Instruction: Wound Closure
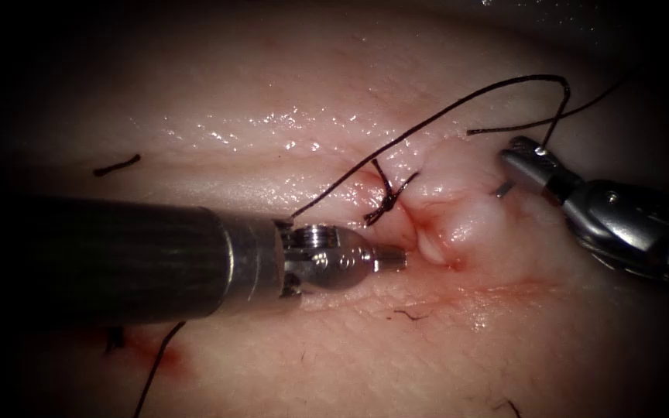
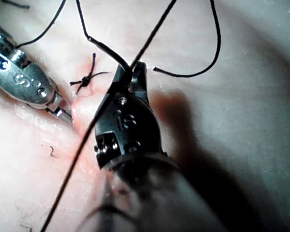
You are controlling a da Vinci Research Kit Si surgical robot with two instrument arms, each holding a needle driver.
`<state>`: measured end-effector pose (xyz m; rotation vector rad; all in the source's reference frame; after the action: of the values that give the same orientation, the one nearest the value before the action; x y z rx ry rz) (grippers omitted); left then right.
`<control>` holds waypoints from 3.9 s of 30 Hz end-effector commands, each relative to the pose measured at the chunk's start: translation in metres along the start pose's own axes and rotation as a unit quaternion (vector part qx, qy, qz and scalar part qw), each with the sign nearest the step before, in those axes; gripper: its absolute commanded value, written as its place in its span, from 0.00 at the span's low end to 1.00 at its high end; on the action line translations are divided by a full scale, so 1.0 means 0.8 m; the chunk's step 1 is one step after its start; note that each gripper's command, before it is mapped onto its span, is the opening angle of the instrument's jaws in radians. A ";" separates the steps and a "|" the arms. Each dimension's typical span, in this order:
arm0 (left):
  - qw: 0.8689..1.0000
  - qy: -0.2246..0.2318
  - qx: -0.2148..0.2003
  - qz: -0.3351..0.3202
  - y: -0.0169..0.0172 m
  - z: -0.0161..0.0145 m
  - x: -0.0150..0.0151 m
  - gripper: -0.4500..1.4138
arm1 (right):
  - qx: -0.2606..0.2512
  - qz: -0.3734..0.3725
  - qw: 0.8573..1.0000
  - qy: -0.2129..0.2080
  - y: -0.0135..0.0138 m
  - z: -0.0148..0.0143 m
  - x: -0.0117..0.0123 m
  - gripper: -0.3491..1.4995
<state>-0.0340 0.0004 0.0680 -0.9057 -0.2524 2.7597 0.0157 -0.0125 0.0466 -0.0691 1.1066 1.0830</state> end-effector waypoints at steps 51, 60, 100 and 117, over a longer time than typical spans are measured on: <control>1.000 0.003 -0.008 0.001 -0.0002 -0.0008 -0.0002 0.00 | 0.110 0.224 0.968 0.016 -0.0054 0.0040 -0.0041 0.82; 1.000 0.003 -0.009 0.001 -0.0002 -0.0009 -0.0003 0.00 | 0.058 0.071 0.995 0.028 -0.0016 0.0034 -0.0026 0.92; 1.000 0.002 -0.008 0.002 -0.0002 -0.0011 -0.0005 0.00 | 0.147 -0.243 0.957 -0.063 -0.0100 0.0016 -0.0003 0.88; 1.000 0.001 -0.008 0.001 -0.0002 -0.0016 -0.0003 0.00 | 0.072 -0.232 0.966 -0.087 -0.0090 0.0023 -0.0010 0.00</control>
<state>-0.0326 0.0008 0.0666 -0.9139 -0.2717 2.7624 0.0215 -0.0155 0.0445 -0.1063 0.9431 0.5879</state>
